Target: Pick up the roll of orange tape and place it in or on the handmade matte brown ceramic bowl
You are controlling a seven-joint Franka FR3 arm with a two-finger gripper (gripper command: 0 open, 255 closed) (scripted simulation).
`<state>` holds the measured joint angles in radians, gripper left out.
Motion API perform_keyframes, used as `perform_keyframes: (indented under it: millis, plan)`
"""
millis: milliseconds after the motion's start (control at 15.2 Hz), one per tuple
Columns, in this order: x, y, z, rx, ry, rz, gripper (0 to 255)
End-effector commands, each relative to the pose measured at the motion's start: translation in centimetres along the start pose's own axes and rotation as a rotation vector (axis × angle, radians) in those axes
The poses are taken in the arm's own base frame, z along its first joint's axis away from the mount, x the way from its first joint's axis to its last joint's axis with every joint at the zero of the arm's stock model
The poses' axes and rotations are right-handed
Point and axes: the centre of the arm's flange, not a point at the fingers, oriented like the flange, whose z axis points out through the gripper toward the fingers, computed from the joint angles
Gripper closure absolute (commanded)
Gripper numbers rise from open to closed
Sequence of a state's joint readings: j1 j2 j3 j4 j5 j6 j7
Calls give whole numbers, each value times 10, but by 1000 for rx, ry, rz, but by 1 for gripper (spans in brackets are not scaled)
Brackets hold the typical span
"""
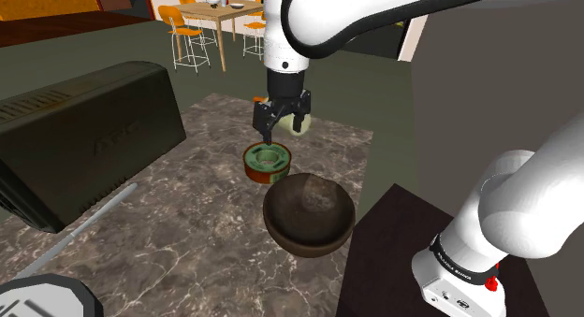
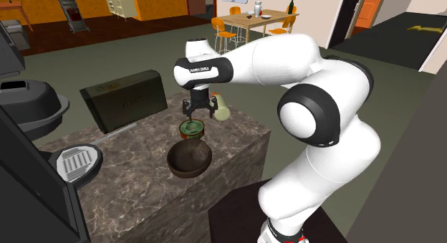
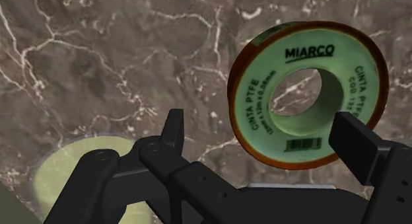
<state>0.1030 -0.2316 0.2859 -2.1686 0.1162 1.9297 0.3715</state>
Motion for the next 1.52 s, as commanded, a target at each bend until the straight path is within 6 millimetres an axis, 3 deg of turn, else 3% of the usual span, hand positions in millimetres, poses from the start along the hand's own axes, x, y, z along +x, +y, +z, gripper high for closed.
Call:
perform_keyframes:
  millis: [0, 396, 924, 990, 1452]
  plan:
    - [4, -6, 7, -1, 1, 4, 0]
    - [4, -6, 42, -1, 1, 4, 0]
    - [4, -6, 42, -1, 1, 4, 0]
    - [4, -6, 42, -1, 1, 4, 255]
    - [4, -6, 41, -1, 1, 4, 255]
